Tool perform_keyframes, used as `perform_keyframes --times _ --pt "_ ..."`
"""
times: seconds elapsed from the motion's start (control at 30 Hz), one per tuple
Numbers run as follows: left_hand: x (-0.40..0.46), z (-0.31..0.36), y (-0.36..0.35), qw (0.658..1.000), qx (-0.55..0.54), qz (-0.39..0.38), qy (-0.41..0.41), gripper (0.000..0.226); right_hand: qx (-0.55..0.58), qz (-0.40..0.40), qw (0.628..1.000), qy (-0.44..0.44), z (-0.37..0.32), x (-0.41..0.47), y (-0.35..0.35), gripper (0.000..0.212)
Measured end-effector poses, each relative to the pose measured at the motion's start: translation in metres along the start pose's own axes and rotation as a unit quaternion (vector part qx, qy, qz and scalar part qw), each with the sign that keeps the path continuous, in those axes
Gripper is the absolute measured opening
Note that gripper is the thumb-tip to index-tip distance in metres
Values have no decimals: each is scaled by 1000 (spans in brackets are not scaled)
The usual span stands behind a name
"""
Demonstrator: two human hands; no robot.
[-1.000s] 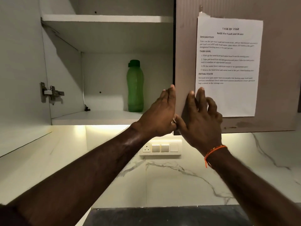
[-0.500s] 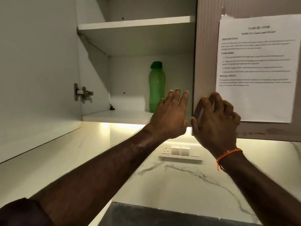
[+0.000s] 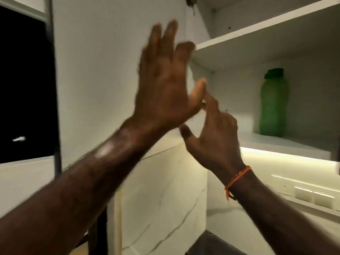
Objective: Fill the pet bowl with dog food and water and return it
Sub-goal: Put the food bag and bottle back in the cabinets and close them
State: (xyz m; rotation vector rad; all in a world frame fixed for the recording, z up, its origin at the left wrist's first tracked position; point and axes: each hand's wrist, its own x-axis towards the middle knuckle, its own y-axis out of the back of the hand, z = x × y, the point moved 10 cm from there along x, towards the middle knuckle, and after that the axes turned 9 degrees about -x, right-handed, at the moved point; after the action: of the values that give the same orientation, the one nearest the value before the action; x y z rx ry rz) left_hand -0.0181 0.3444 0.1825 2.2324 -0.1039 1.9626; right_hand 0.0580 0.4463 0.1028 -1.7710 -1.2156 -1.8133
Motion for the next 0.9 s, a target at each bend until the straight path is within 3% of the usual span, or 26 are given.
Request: perform_keyframes --times 0.1,0.23,0.3,0.4,0.5,0.67,0.9 --pt "2 -38 68 988 97 121 -1 58 22 -63 997 40 -57 3 -34 104" --pt "3 -108 117 953 256 71 147 107 109 -126 983 81 -129 -8 -69 117" --pt "-2 -126 128 938 288 44 187 120 152 -151 973 89 -159 -14 -80 123" --pt "-7 -146 125 962 156 12 222 120 190 -163 962 105 -194 -25 -86 131" --pt "-21 -171 113 964 59 -27 256 112 192 -158 962 113 -216 -39 -91 131" --pt "-28 -169 116 970 31 -8 241 103 153 -127 973 114 -229 -53 -94 112" --pt "-17 -117 115 983 33 -1 179 99 182 -138 967 113 -206 -64 -60 116"
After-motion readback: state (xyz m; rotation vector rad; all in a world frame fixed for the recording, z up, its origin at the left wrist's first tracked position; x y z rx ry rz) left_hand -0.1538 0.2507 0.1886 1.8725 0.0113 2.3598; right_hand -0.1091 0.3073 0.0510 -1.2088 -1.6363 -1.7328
